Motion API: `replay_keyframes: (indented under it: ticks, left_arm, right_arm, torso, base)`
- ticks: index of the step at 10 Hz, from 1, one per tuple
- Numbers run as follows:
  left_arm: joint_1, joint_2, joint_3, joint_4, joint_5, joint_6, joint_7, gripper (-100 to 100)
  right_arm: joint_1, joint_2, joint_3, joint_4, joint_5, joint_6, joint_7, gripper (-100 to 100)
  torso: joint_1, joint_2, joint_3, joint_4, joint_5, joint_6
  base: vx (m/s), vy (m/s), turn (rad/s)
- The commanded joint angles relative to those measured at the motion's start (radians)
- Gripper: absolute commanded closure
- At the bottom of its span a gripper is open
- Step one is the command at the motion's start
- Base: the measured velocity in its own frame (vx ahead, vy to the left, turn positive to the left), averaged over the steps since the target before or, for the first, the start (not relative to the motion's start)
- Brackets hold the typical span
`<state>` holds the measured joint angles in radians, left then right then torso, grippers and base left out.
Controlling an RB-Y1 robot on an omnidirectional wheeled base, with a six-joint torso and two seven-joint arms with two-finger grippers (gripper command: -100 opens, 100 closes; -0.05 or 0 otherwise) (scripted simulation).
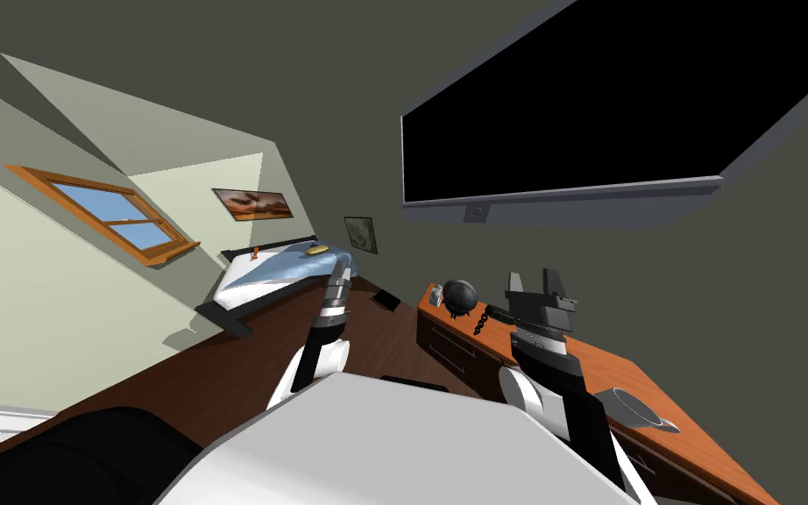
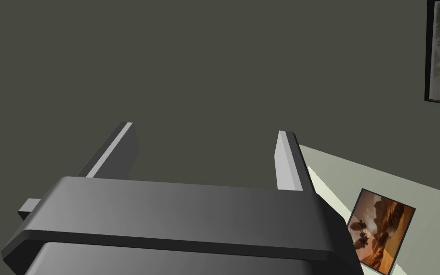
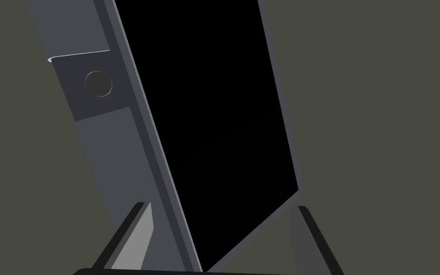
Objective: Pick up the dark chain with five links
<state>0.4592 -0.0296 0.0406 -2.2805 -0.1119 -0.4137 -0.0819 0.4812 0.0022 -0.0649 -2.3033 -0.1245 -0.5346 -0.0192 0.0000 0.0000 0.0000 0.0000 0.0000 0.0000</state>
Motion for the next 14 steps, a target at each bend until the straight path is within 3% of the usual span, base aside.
replay_keyframes:
  ticks: [1,4,9,14]
  left_arm:
    - [0.000,0.000,0.000,0.000,0.000,0.000,0.000,0]
    - [0.000,0.000,0.000,0.000,0.000,0.000,0.000,0]
    - [0.000,0.000,0.000,0.000,0.000,0.000,0.000,0]
    - [0.000,0.000,0.000,0.000,0.000,0.000,0.000,0]
  right_arm:
    - [-0.022,-0.036,-0.004,0.035,0.030,-0.007,0.027,-100]
    - [-0.058,-0.075,-0.010,0.099,0.078,-0.014,0.076,-100]
    - [-0.135,-0.129,-0.019,0.252,0.189,-0.018,0.194,-100]
    - [-0.184,-0.150,-0.023,0.380,0.264,-0.014,0.282,-100]
  torso:
    - [0.000,0.000,0.000,0.000,0.000,0.000]
    - [-0.003,0.003,0.002,0.001,-0.001,0.000]
    - [-0.004,0.002,0.001,0.000,-0.001,0.000]
    - [-0.002,0.001,0.000,0.000,-0.001,0.000]
  base:
    - [-0.026,-0.027,-0.061]
    - [-0.045,-0.042,-0.045]
    - [-0.032,-0.050,-0.030]
    - [-0.019,-0.037,-0.004]
